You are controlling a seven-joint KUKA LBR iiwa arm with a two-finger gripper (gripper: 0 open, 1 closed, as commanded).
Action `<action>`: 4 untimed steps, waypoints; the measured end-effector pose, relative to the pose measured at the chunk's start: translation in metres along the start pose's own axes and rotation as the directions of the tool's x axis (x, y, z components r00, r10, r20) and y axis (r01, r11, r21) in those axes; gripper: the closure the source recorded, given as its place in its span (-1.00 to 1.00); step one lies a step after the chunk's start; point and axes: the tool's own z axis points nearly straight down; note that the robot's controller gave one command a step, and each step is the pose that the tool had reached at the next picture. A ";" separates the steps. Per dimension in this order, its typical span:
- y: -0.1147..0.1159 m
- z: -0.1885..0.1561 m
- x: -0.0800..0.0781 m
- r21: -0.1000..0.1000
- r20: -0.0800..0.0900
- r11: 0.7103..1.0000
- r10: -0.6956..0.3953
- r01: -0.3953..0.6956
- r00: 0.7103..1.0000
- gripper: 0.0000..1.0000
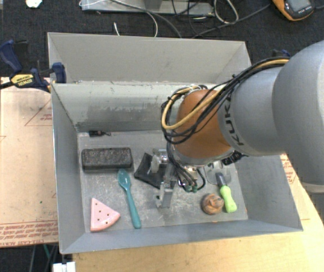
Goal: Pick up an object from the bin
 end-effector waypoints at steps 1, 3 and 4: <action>-0.026 -0.004 -0.055 -0.002 -0.002 0.996 0.093 -0.093 0.996 1.00; -0.022 -0.008 -0.061 -0.001 -0.005 1.000 0.014 -0.014 1.000 1.00; -0.017 -0.069 -0.068 -0.003 -0.005 0.999 -0.040 0.040 0.999 1.00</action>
Offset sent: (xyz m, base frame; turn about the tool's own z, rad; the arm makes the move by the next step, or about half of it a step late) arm 0.0000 0.0000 0.0000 0.0000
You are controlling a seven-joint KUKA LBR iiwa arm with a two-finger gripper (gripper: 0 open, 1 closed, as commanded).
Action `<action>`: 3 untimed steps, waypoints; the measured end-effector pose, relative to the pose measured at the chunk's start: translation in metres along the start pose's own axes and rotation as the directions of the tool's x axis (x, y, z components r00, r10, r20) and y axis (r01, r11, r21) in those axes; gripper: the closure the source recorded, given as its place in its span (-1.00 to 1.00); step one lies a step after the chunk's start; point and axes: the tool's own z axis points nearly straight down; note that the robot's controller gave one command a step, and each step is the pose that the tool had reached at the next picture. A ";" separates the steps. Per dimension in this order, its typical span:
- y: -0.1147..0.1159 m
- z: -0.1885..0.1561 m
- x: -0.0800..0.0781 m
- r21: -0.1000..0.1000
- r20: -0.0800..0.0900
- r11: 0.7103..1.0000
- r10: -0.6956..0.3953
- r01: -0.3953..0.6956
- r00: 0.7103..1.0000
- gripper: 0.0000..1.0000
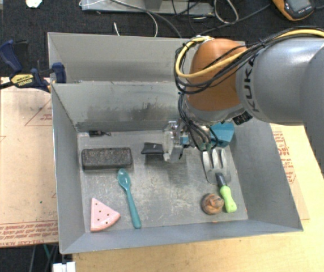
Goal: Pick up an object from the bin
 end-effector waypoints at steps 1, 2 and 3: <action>0.006 -0.013 -0.009 -0.001 0.012 0.999 0.035 -0.035 0.999 1.00; 0.007 -0.006 -0.008 0.000 -0.009 0.994 -0.111 0.111 0.994 1.00; -0.012 0.007 -0.025 0.004 0.016 0.957 -0.290 0.290 0.957 1.00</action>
Offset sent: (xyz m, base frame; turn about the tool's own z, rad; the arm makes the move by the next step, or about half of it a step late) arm 0.0231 0.0101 0.1252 0.0813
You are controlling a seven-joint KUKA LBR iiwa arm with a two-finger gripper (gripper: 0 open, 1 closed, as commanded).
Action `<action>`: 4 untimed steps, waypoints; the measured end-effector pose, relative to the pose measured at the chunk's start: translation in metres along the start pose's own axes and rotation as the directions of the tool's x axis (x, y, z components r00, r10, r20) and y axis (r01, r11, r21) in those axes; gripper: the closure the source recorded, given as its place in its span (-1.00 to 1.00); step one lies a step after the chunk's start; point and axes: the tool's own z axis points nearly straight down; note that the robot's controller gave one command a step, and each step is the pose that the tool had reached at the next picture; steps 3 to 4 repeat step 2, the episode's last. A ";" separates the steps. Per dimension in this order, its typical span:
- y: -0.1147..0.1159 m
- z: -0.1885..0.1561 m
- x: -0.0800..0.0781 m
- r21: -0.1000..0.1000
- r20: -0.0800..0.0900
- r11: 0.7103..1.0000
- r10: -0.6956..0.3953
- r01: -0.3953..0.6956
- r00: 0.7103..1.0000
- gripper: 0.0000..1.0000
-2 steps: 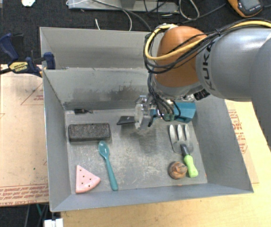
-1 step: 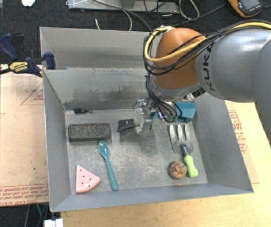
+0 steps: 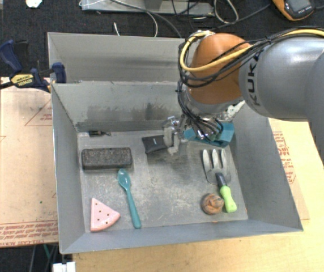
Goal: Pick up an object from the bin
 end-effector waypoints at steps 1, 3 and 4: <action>0.003 -0.038 -0.002 -0.006 -0.017 1.000 -0.006 0.006 1.000 1.00; 0.006 -0.114 0.001 -0.008 -0.017 0.991 -0.133 0.133 0.991 1.00; 0.006 -0.114 0.001 -0.008 -0.017 0.991 -0.133 0.133 0.991 1.00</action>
Offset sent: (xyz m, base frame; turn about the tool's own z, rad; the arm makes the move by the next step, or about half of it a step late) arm -0.0081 0.0034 0.1337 -0.1610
